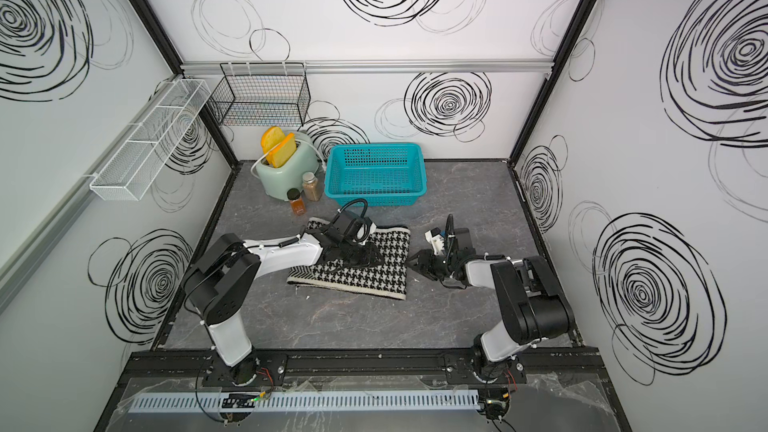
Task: Roll up the scarf and place it into the basket
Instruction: Roll the scarf at the center of the board.
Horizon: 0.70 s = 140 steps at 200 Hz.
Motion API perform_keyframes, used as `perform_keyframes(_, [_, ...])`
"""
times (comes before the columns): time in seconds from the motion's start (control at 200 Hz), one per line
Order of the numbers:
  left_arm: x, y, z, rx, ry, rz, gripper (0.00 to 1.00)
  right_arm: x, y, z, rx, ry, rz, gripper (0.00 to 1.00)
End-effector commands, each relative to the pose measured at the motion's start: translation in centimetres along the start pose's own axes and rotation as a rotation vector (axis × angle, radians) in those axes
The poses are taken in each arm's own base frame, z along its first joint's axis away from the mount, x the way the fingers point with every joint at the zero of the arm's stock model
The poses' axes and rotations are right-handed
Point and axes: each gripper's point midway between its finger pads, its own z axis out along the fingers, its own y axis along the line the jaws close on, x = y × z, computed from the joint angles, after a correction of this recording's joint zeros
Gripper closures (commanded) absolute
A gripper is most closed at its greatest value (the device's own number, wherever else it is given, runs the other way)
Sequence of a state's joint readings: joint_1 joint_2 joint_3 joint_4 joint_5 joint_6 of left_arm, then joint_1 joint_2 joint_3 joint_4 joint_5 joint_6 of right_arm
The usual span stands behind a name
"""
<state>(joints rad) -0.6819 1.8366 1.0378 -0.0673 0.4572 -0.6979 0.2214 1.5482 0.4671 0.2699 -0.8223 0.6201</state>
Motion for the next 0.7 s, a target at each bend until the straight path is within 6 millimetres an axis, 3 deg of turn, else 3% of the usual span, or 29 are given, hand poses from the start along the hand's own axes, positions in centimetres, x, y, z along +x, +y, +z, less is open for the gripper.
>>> perform_keyframes(0.0, [0.0, -1.4, 1.0, 0.089, -0.014, -0.006, 0.75, 1.1, 0.0, 0.4, -0.041, 0.032, 0.008, 0.53])
perform_keyframes(0.36, [2.9, 2.5, 2.7, 0.021, 0.051, -0.1, 0.8, 1.6, 0.5, 0.6, -0.109, 0.025, 0.015, 0.52])
perform_keyframes(0.695, [3.6, 2.9, 2.4, 0.11, 0.062, -0.209, 0.81, 1.5, -0.7, 1.7, -0.113, 0.037, 0.055, 0.54])
